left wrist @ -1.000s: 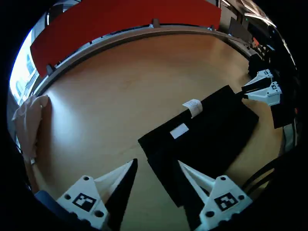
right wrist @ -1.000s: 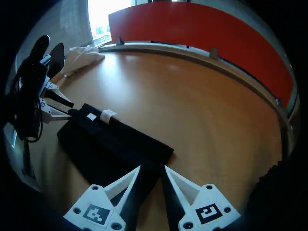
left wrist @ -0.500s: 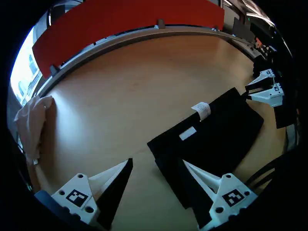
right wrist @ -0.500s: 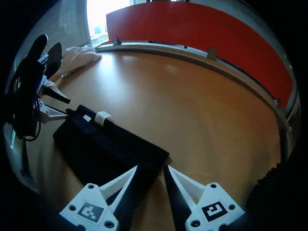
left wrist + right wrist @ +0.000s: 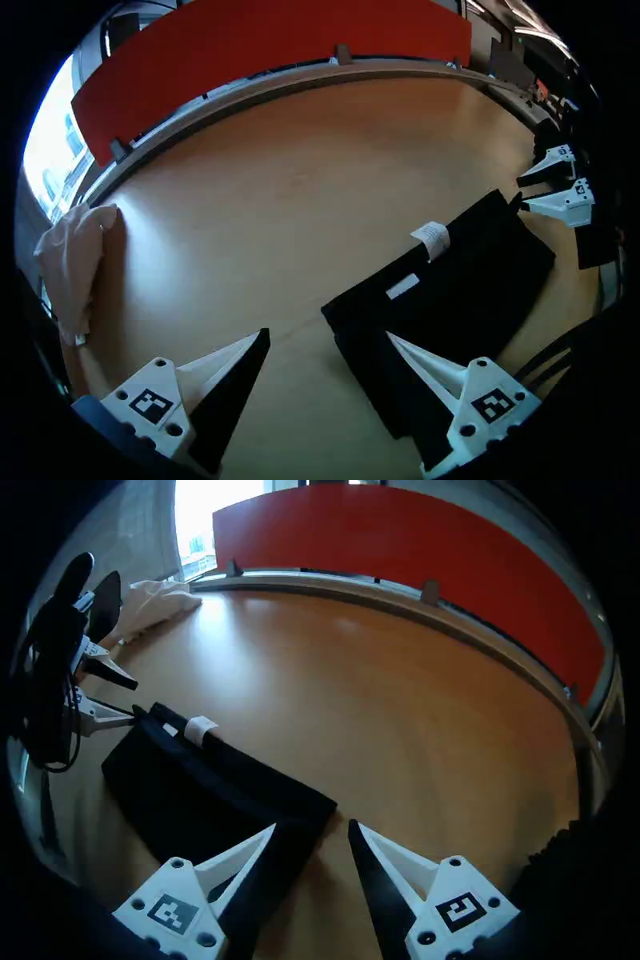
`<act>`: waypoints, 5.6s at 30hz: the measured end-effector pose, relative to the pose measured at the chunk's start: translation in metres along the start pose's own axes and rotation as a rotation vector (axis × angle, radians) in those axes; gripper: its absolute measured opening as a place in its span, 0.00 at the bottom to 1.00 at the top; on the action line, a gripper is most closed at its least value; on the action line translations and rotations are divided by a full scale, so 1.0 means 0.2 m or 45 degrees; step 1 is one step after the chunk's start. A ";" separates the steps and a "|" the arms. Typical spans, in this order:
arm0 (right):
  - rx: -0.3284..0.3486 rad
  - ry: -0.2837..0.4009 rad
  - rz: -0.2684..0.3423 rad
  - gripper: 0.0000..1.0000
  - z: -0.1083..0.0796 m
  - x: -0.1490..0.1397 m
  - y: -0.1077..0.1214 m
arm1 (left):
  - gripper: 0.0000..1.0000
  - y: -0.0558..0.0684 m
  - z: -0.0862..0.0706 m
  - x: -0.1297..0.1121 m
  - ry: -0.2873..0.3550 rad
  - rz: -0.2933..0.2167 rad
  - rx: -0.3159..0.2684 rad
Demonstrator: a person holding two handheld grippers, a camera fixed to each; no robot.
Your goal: Fold towel
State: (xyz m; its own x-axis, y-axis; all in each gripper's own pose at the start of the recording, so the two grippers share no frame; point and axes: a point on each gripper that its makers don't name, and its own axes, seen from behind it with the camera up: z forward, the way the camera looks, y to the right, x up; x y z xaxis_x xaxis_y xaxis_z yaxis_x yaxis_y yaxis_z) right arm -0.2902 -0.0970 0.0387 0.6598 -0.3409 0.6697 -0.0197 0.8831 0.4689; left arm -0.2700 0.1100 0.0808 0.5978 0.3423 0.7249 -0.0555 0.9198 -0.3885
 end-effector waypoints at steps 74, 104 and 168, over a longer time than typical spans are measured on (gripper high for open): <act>0.101 0.024 -0.120 0.81 -0.34 -0.39 -0.25 | 0.96 0.28 -0.42 -0.57 0.056 -0.273 0.016; 0.263 -0.036 -0.352 0.80 -0.25 -0.40 -0.21 | 0.96 0.15 -0.67 -0.66 0.316 -0.372 0.176; 0.191 0.091 -0.349 0.03 -0.43 -0.14 -0.21 | 0.96 0.07 -0.75 -0.83 0.406 -0.396 0.245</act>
State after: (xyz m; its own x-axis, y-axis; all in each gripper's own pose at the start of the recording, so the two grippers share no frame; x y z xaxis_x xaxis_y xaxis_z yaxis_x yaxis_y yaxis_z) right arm -0.2437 -0.0968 -0.0484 0.7070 -0.5314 0.4666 0.0592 0.7020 0.7097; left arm -0.2501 0.0364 -0.1306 0.8232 -0.0029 0.5677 0.0360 0.9982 -0.0471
